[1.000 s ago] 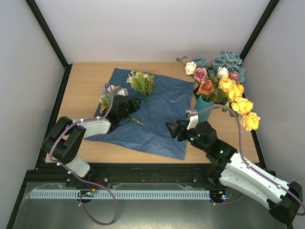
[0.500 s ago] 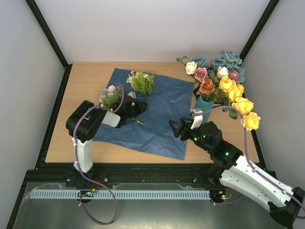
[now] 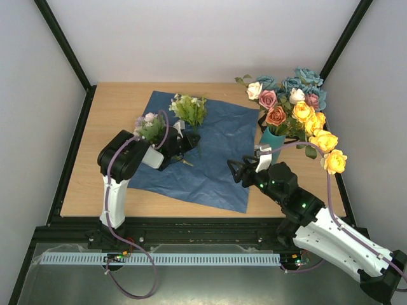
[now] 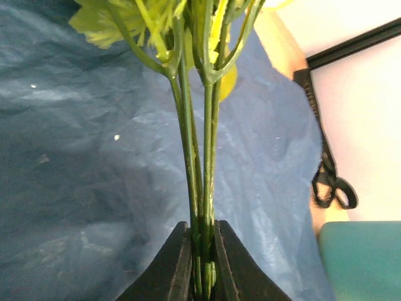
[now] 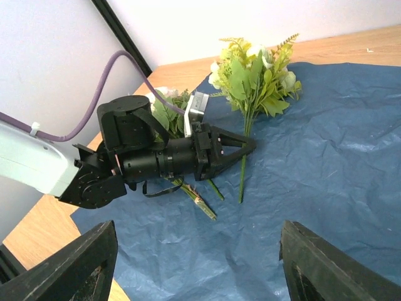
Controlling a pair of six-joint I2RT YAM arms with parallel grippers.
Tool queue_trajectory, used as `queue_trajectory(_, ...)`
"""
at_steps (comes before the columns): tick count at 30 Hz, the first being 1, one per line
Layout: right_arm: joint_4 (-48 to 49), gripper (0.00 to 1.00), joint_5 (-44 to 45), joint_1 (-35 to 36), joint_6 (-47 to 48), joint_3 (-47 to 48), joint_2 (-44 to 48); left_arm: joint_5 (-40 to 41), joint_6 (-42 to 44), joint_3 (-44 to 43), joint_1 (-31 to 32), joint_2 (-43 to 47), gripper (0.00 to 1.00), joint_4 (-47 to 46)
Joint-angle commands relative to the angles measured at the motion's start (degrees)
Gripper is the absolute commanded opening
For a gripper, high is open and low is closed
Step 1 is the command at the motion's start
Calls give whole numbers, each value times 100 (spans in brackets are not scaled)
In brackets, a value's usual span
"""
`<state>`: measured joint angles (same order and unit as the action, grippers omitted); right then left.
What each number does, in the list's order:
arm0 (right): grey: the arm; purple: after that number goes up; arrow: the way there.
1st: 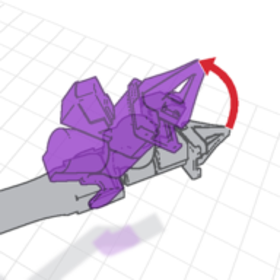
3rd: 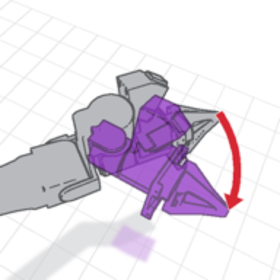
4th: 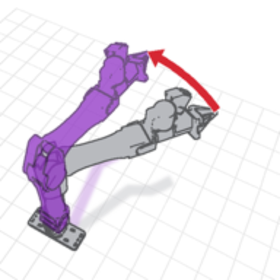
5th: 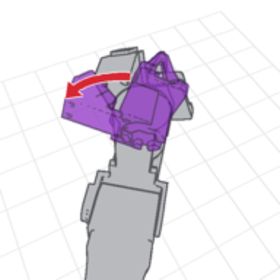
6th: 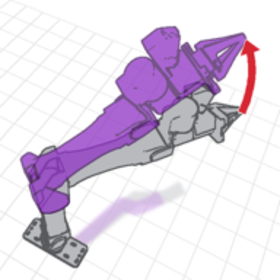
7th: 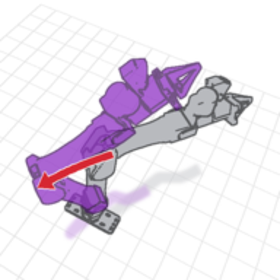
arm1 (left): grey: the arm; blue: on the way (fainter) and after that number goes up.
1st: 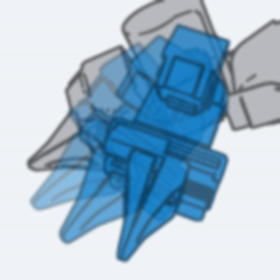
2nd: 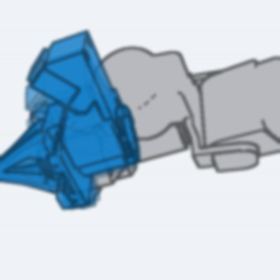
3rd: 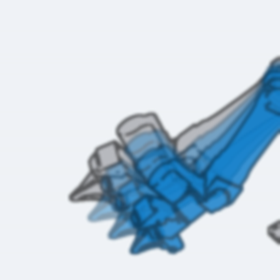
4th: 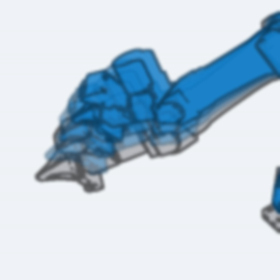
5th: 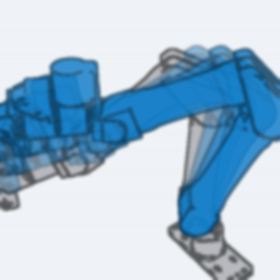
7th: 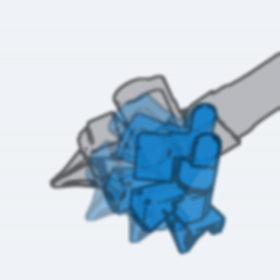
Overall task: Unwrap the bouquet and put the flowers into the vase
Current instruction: Pick up the fake flower from the wrapping paper.
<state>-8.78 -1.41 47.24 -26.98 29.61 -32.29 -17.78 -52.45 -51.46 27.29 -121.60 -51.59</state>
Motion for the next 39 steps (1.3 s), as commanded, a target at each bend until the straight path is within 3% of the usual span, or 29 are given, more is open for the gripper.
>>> queue_trajectory(1, -311, 70, -54, 34, -26, 241, 0, -39, 187, 357, -34, 153, 3, -927)
queue_trajectory(9, -432, 74, 297, 38, -98, 124, 251, -24, 630, 990, -31, 952, 2, -1343)
queue_trajectory(11, -413, 83, 263, 32, -41, 124, 259, -27, 699, 1082, -31, 1199, 2, -1300)
queue_trajectory(13, -364, 99, 38, 35, 97, 116, 235, 4, 789, 1197, -32, 1423, 2, -1269)
queue_trajectory(18, -340, 99, 275, 38, -49, 124, 348, 67, 1068, 1387, -37, 2040, 2, -985)
queue_trajectory(24, -158, 99, -22, 34, -25, 69, 270, 186, 1474, 1345, 90, 3162, 2, 676)
queue_trajectory(31, 277, 93, -497, 31, -68, 103, 74, 600, 2116, 1627, 567, 4714, 2, 1737)
queue_trajectory(39, 600, 81, -1400, 36, -401, 117, -339, 863, 2379, 2326, 1072, 5892, 2, 1743)
